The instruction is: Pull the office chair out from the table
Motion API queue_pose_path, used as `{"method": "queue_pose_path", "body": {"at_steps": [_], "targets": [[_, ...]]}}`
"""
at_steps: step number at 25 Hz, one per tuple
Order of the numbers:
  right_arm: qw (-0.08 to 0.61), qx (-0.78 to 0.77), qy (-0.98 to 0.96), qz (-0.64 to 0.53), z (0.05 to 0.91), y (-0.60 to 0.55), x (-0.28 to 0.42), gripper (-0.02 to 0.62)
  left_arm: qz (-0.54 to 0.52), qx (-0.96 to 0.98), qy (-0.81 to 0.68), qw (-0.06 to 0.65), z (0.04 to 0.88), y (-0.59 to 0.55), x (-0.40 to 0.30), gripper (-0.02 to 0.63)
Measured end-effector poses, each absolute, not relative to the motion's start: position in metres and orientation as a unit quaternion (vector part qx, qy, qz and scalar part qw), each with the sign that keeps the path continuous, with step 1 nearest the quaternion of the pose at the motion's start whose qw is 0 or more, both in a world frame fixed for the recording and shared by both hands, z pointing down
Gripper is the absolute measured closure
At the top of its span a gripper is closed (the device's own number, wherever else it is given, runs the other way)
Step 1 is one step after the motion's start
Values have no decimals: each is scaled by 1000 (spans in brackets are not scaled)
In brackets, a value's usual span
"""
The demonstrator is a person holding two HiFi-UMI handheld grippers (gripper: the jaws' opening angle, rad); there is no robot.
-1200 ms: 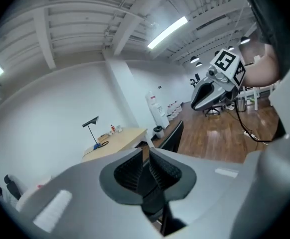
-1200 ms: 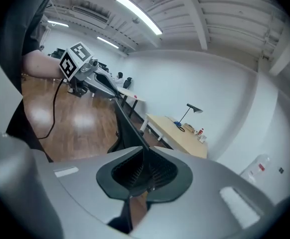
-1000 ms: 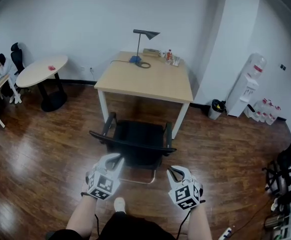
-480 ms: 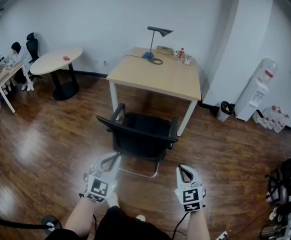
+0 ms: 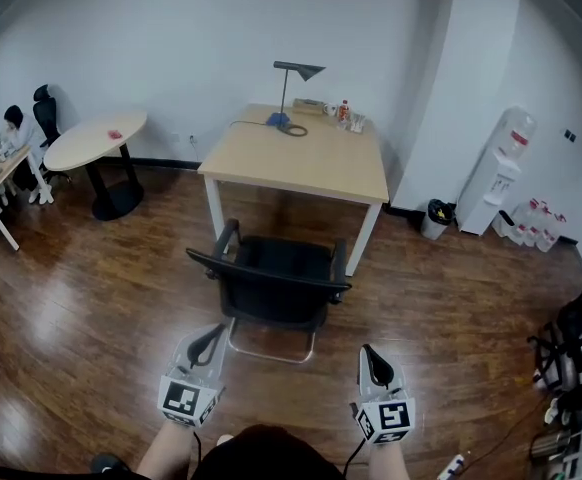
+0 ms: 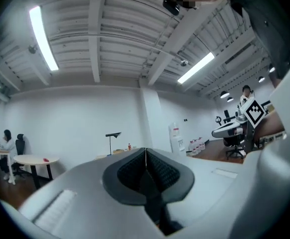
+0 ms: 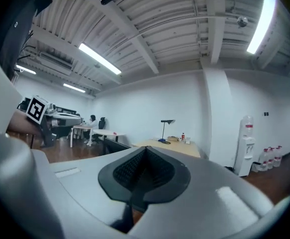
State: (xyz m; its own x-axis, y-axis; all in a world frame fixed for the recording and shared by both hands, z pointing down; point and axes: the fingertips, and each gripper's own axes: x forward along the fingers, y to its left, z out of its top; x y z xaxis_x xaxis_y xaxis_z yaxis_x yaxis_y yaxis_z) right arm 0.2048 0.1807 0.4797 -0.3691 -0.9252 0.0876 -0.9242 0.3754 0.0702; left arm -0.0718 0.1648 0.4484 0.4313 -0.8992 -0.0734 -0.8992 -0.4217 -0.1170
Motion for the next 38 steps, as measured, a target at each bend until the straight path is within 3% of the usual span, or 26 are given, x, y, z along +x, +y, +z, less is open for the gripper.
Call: {"method": "queue_pose_path", "body": {"at_steps": [5,38], "targets": [[18,562,-826,22,481,175,181,583,31,-846,530,47,447,167,-99,600],[32,542,-840,26,479,163,129,584,18,-857,514,27,463,155,-142,600]]}}
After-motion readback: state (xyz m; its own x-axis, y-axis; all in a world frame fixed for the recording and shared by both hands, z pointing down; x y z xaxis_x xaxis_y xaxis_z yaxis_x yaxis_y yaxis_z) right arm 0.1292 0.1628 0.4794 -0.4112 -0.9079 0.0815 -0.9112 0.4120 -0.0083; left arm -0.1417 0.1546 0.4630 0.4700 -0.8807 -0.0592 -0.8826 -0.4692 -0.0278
